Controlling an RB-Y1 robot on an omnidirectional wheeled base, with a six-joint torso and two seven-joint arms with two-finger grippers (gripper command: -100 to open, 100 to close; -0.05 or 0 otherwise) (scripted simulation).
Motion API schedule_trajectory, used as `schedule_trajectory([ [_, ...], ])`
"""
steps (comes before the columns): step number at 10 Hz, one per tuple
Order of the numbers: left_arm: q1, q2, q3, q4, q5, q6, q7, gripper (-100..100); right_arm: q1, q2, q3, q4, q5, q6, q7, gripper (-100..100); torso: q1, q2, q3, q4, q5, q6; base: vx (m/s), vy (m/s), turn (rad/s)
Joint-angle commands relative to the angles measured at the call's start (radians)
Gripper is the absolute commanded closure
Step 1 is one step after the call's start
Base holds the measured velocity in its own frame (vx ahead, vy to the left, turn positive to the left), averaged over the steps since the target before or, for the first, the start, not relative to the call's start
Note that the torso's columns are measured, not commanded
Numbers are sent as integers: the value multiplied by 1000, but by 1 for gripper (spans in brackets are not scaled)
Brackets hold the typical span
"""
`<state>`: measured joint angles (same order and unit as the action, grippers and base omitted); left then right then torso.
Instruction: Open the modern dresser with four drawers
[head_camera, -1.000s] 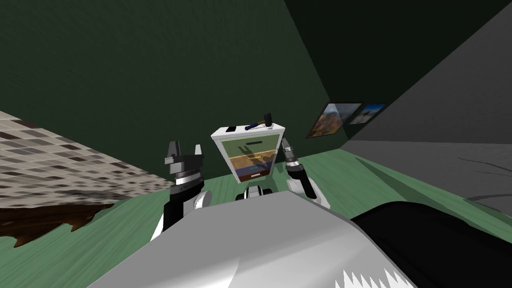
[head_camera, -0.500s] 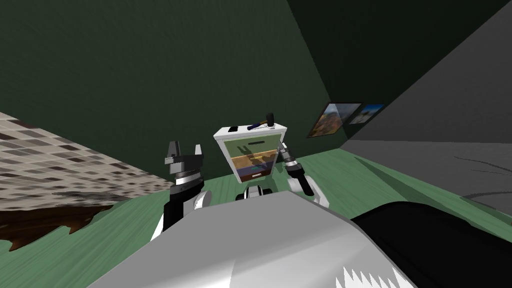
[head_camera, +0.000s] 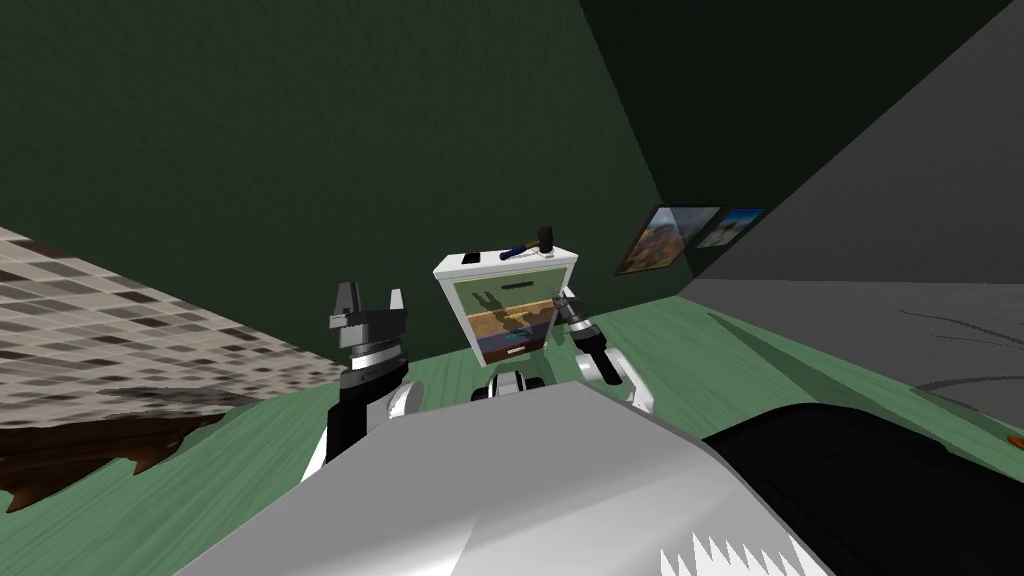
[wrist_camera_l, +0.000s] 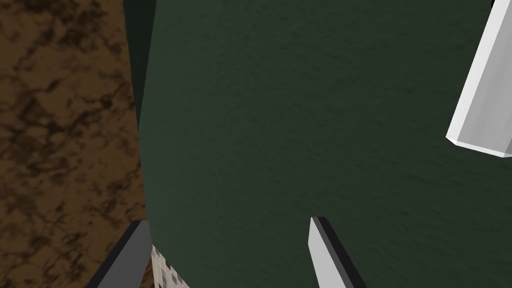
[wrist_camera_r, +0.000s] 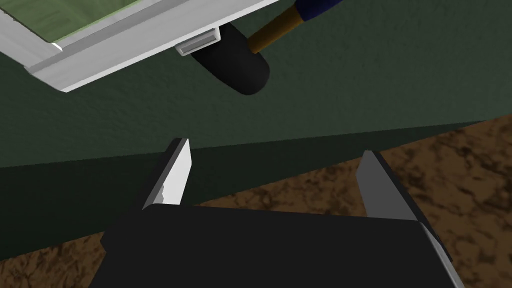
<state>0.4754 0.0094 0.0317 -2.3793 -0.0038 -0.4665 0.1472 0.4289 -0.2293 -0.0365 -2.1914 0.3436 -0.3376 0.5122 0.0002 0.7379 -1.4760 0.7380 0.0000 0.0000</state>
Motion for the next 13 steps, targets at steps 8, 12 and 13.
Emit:
schedule_trajectory([
  [8,0,0,0,0,0,0,0,0,-56,-32,-32,94,229,28,183,-100,-1,0,0,0,0,0,3,60,-21],
  [12,0,0,0,0,0,0,0,0,-105,-55,-44,162,345,44,288,-100,0,0,0,0,0,0,4,81,-36],
  [13,0,0,0,0,0,0,0,0,-105,-55,-44,162,366,44,301,-100,2,0,0,0,1,0,5,94,-21],
])
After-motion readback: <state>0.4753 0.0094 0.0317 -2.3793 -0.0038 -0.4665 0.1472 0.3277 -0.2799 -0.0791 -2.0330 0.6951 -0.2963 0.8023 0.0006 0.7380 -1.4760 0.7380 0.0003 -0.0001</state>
